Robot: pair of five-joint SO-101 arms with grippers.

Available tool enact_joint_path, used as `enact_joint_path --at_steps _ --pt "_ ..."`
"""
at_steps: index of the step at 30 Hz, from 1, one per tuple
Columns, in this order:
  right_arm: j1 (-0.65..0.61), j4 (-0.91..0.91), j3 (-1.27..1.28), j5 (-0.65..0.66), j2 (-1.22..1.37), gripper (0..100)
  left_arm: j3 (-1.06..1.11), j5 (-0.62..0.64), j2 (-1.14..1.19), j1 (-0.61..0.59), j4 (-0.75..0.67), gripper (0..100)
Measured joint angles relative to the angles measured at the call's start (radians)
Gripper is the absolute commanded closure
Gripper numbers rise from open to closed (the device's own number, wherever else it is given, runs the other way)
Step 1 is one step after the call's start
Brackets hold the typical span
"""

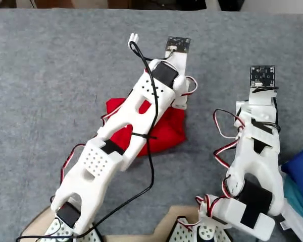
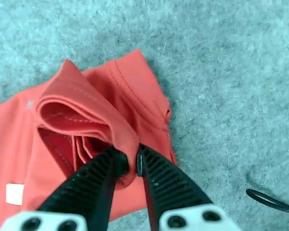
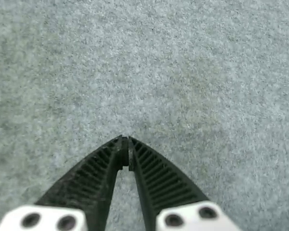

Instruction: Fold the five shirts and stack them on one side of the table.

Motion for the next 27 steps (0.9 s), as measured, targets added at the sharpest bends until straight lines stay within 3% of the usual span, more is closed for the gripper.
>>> enact_joint_path --at_steps 7,12,16,23,27 --pt "0.0 0.0 0.0 0.0 0.0 99.4 -0.005 0.006 0.012 0.041 0.0 97" --pt "0.0 0.0 0.0 0.0 0.0 99.4 -0.005 0.006 0.012 0.044 0.014 82" --pt "0.0 0.0 0.0 0.0 0.0 99.4 -0.018 0.028 0.012 0.034 0.048 81" --pt "-0.025 0.005 0.0 -0.002 0.0 99.4 -0.229 0.04 0.012 -0.143 0.117 82" --pt "-0.08 0.146 -0.026 0.063 -0.029 99.4 -0.298 0.04 0.011 -0.31 0.127 96"
